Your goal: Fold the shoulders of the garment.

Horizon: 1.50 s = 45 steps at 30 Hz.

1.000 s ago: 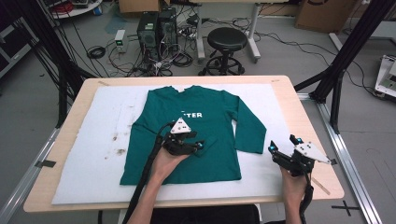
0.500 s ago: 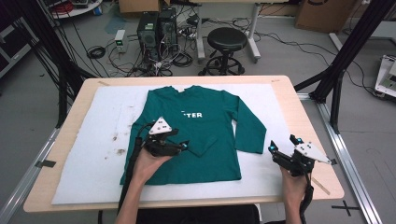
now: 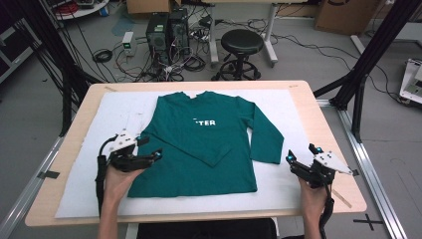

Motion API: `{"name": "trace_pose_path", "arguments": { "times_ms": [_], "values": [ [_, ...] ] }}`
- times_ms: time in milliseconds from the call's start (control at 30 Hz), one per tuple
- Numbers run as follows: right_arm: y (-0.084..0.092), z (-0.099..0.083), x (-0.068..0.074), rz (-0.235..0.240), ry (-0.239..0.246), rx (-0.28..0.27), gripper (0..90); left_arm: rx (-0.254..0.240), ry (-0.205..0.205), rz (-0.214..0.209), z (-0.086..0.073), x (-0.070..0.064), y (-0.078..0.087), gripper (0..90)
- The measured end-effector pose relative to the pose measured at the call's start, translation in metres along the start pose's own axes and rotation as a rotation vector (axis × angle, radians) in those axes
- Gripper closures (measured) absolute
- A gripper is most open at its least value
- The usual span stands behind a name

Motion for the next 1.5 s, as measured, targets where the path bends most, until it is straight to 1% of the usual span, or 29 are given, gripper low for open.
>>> {"name": "trace_pose_path", "arguments": {
  "times_ms": [100, 200, 267, 467, 533, 667, 900, 1033, 1167, 1233, 1333, 1433, 1500],
  "values": [
    [0.000, 0.000, 0.000, -0.001, 0.000, 0.002, 21.5, -0.031, 0.024, 0.031, -0.012, 0.013, 0.015, 27.6],
    [0.000, 0.000, 0.000, -0.001, -0.001, 0.002, 21.5, -0.065, 0.038, 0.068, -0.023, 0.023, 0.027, 24.3],
    [0.000, 0.000, 0.000, -0.001, 0.002, 0.003, 21.5, -0.078, 0.043, 0.089, -0.031, 0.029, 0.035, 24.1],
    [0.000, 0.000, 0.000, -0.002, -0.001, 0.003, 21.5, -0.073, 0.040, 0.136, -0.048, 0.038, 0.046, 24.1],
    [0.000, 0.000, 0.000, -0.001, -0.001, 0.002, 21.5, -0.073, 0.046, 0.161, -0.054, 0.042, 0.050, 24.1],
    [0.000, 0.000, 0.000, -0.001, -0.002, 0.001, 21.5, -0.078, 0.075, 0.191, -0.062, 0.050, 0.056, 24.1],
    [0.000, 0.000, 0.000, -0.004, -0.002, 0.000, 21.5, -0.078, 0.104, 0.248, -0.074, 0.062, 0.060, 24.1],
    [0.000, 0.000, 0.000, -0.005, -0.002, 0.003, 21.5, -0.091, 0.131, 0.261, -0.081, 0.066, 0.061, 24.1],
    [0.000, 0.000, 0.000, -0.012, -0.003, 0.002, 21.5, -0.090, 0.144, 0.258, -0.087, 0.068, 0.060, 24.1],
    [0.000, 0.000, 0.000, -0.012, -0.008, 0.004, 21.5, -0.102, 0.147, 0.258, -0.087, 0.068, 0.061, 24.1],
    [0.000, 0.000, 0.000, -0.016, -0.008, 0.003, 21.5, -0.100, 0.155, 0.254, -0.087, 0.069, 0.061, 24.1],
    [-0.001, 0.000, 0.001, -0.025, 0.000, 0.009, 21.5, -0.099, 0.174, 0.247, -0.088, 0.071, 0.061, 24.8],
    [-0.001, 0.000, 0.001, -0.033, 0.000, 0.011, 21.5, -0.101, 0.164, 0.248, -0.088, 0.070, 0.061, 24.8]
  ]
}}
Point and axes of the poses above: each handheld gripper's, and its own axes: y roughly backward along the jaws, z roughly out of its top, x roughly to its left, the point moved 2 cm from there along -y, roughly forward along the jaws, and after that the axes turned 10 degrees about x, right-handed, at the moved point
